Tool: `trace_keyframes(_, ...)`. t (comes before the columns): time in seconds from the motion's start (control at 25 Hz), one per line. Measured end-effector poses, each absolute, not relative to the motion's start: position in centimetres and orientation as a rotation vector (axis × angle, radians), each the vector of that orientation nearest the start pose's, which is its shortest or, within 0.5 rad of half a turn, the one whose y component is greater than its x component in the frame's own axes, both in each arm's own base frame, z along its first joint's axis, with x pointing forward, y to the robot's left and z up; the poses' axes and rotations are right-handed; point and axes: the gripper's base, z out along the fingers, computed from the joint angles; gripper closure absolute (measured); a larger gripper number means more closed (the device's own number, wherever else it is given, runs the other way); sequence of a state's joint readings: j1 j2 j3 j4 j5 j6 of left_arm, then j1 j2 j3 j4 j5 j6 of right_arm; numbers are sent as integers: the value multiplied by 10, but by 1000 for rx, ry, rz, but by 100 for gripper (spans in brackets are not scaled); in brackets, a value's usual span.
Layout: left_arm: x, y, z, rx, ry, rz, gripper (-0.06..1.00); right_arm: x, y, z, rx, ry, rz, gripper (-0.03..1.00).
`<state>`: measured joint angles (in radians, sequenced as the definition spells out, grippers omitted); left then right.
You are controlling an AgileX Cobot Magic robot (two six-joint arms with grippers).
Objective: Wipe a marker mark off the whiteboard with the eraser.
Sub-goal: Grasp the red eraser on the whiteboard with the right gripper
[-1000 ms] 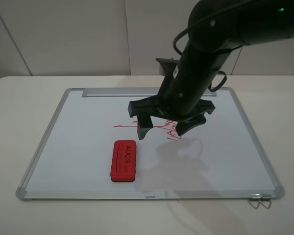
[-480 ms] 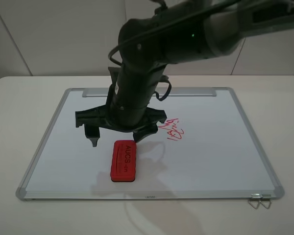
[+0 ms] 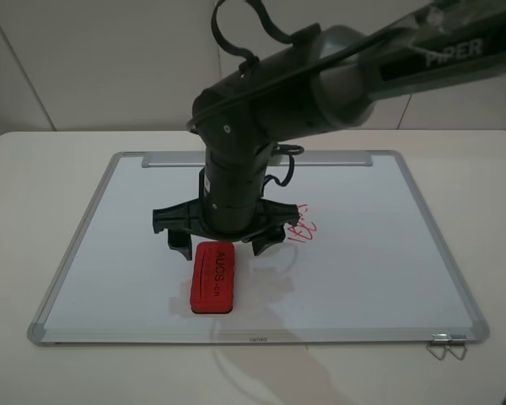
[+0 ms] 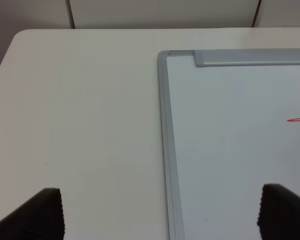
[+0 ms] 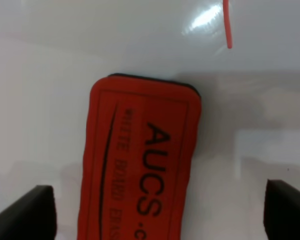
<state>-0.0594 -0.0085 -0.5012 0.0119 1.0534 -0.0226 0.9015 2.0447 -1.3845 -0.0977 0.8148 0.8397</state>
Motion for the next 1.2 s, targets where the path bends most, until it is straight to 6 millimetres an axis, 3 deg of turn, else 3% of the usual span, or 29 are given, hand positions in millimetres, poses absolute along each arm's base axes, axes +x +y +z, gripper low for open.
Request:
trace_keyframes(0.4,-6,1,278,37,2027,-38,17,261,339,140,-223,2993,26,23)
trace_keyframes(1.2,-6,1,278,37,2027,-38,17,263,339,113,-229,3030,-67,23)
